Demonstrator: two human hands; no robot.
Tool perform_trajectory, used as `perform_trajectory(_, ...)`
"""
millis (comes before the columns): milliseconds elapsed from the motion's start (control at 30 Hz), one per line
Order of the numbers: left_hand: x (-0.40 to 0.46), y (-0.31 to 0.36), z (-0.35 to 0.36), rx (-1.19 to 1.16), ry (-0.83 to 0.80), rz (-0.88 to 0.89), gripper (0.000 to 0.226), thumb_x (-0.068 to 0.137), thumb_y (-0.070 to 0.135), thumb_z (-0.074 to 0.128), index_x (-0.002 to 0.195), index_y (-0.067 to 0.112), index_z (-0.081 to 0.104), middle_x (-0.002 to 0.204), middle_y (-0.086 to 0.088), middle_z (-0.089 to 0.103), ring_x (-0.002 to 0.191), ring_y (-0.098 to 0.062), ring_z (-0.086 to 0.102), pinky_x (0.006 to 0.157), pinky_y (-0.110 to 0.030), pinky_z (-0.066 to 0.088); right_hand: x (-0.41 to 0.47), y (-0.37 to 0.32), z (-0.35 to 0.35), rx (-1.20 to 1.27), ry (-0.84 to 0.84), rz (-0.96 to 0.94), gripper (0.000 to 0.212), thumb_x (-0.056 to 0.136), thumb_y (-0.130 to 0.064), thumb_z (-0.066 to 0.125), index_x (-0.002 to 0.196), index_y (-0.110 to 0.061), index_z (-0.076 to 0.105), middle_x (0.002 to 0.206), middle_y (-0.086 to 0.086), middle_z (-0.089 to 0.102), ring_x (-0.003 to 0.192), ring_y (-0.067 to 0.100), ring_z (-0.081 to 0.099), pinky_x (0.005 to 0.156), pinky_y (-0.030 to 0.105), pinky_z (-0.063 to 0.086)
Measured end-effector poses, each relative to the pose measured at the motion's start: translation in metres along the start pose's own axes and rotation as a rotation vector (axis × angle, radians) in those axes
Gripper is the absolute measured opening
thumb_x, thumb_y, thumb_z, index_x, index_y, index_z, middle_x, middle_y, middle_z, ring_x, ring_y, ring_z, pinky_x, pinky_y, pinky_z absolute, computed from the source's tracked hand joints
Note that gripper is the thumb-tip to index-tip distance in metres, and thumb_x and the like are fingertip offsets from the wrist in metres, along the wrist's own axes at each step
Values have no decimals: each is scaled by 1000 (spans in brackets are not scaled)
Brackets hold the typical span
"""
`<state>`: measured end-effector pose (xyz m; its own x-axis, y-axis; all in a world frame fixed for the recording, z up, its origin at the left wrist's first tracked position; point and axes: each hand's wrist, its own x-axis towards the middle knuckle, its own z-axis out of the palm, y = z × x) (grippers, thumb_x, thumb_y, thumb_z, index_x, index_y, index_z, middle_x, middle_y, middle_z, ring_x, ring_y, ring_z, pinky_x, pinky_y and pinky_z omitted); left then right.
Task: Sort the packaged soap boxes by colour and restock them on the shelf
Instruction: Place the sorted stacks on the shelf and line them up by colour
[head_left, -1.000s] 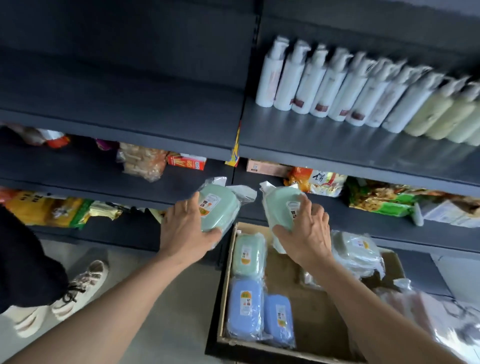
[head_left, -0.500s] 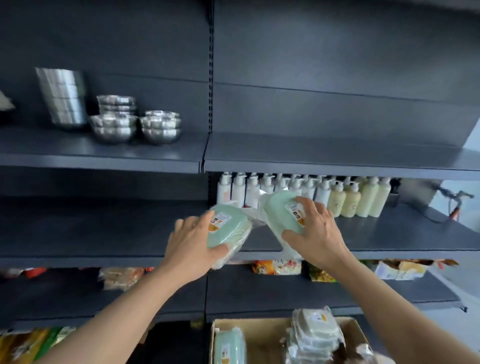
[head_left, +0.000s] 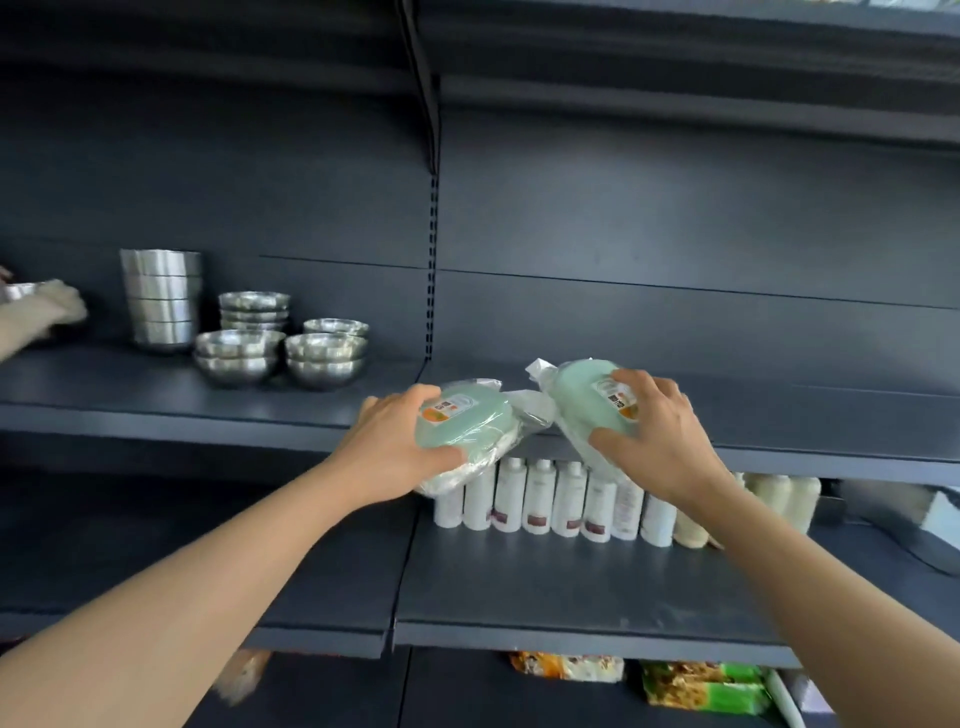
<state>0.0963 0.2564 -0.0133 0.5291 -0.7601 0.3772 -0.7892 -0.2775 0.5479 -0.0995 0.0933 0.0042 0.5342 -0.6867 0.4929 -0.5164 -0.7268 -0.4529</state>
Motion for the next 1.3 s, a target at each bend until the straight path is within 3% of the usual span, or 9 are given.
perform_trajectory(267,86,-5,1,37,-50,-29,70,77,42,71,137,33,35,121,7,49,119,-18,36,98,-36,40,71,19,6,-6,-19,25,64,81,-28,63,139,-23,37,139,10,39,125,31,38,105,43,34)
perform_trajectory(367,131,-19,9,-69,-98,-62,65,75,39,74,131,39,41,121,7,49,119,-20,40,101,-39,40,95,27,20,6,-40,35,64,80,-29,63,139,-24,38,139,10,40,123,30,41,104,44,36)
perform_trajectory(533,211,-43,27,-127,-197,-24,65,72,27,79,127,37,46,125,5,50,113,-17,48,96,-31,43,136,37,41,1,-24,70,63,79,-30,64,137,-25,41,135,9,44,120,29,44,103,43,38)
perform_trajectory(733,305,-71,53,-98,-343,4,72,73,16,79,133,30,43,130,4,47,114,-18,49,101,-34,43,189,47,65,10,24,153,62,77,-28,67,134,-25,43,126,5,47,114,23,45,86,27,35)
perform_trajectory(933,358,-87,86,-99,-443,36,63,77,10,77,131,27,49,130,7,48,117,-14,48,98,-28,42,222,52,88,22,5,176,64,76,-23,69,134,-27,43,124,1,50,98,14,46,78,24,34)
perform_trajectory(1000,364,-91,95,-62,-445,55,60,78,7,75,130,22,50,129,6,51,114,-13,49,91,-24,41,230,51,93,6,-32,165,65,75,-21,69,134,-28,42,123,1,50,97,16,49,77,24,35)
perform_trajectory(1133,364,-95,95,-5,-407,50,83,74,19,80,143,22,34,147,0,38,132,-18,39,108,-32,35,249,41,105,-10,-92,119,67,74,-15,69,135,-26,42,121,1,50,98,17,49,79,24,35)
perform_trajectory(1300,357,-98,61,-12,-272,-79,88,75,17,80,146,21,28,149,-4,37,132,-23,41,101,-31,39,285,17,129,-7,-202,30,68,75,-11,66,137,-23,39,126,4,49,112,22,47,84,26,36)
